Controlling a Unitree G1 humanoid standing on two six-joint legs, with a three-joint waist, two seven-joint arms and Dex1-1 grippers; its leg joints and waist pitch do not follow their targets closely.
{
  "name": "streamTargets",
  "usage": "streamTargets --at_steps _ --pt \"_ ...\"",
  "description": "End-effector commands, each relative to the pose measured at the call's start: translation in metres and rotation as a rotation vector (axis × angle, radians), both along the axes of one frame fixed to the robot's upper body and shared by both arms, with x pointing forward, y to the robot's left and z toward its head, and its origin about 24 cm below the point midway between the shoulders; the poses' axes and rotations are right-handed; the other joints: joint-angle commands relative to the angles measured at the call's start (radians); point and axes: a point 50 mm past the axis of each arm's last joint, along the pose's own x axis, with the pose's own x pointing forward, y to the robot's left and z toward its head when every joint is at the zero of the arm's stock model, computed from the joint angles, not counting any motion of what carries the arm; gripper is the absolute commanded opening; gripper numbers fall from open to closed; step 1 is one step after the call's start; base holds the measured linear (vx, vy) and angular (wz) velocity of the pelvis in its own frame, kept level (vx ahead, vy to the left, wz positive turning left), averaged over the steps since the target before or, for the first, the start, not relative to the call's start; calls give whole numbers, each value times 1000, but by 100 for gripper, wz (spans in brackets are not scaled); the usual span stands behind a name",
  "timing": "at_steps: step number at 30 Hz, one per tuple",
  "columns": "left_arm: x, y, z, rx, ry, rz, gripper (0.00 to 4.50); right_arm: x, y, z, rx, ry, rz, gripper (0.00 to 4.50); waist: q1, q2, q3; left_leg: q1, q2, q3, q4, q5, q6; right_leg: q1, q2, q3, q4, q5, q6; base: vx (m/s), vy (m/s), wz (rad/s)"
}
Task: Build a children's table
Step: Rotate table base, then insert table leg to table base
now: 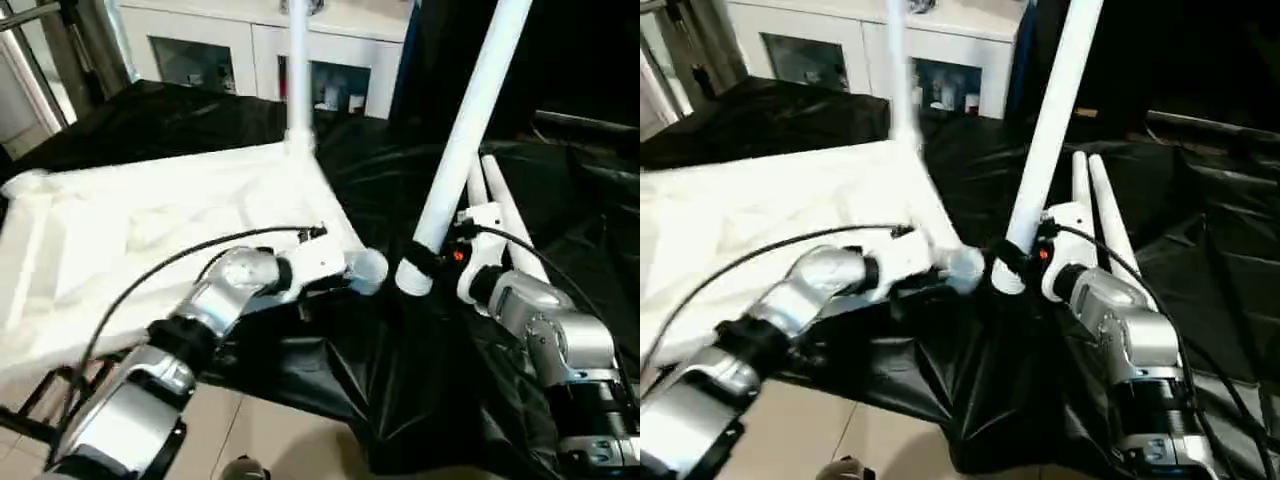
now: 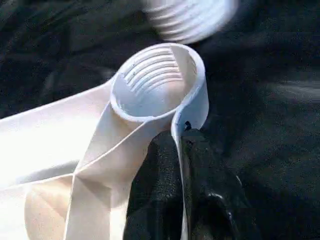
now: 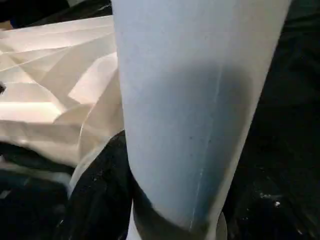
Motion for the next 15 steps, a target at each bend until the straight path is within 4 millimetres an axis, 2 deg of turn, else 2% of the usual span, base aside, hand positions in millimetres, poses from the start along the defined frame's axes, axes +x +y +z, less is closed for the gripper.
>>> streamTargets --at_steps 1,2,5,8,9,10,13,14,15 --pt "-6 -23 22 -107 -89 -164 0 1 -2 4 -3 -22 -9 191 -4 -4 -79 13 2 7 -69 -225 -3 56 -52 44 -78 -284 -128 0 0 0" --pt "-7 -26 23 -123 -108 -189 0 1 -2 5 -3 -23 -10 191 -2 -6 -79 12 3 8 -69 -225 -5 57 -52 46 -75 -269 -135 0 0 0" --pt "-14 -36 25 -136 -155 -276 0 1 -6 5 -5 -25 -19 191 9 -4 -80 12 4 8 -69 -225 -8 58 -54 47 -71 -253 -136 0 0 0" --pt "-10 -38 21 -109 -162 -235 0 1 -7 6 -7 -27 -25 191 9 -6 -80 6 1 8 -68 -220 -5 63 -54 47 -70 -257 -130 0 0 0" --pt "-4 -35 17 -60 -177 -177 0 1 -7 6 -8 -28 -26 191 9 -7 -80 6 0 8 -67 -215 -3 63 -55 46 -72 -276 -119 0 0 0" --pt "1 -31 15 -24 -186 -131 0 1 -7 6 -7 -29 -27 191 8 -3 -80 6 0 8 -67 -216 -4 63 -53 47 -73 -285 -112 0 0 0" --pt "12 -18 10 63 -223 -35 0 0 -8 6 -6 -30 -28 191 7 -4 -77 4 -4 6 -68 -229 -5 64 -52 43 -81 -341 -75 0 0 0" --pt "12 -17 9 66 -224 -32 0 0 -8 6 -6 -30 -28 191 2 -8 -78 -1 -6 3 -70 -225 -5 69 -53 40 -83 -367 -57 0 0 0" --pt "14 -13 10 69 -242 -22 0 -1 -7 6 -5 -30 -28 190 -4 -10 -78 0 -7 4 -69 -221 -5 67 -53 39 -87 -380 -50 0 0 0"
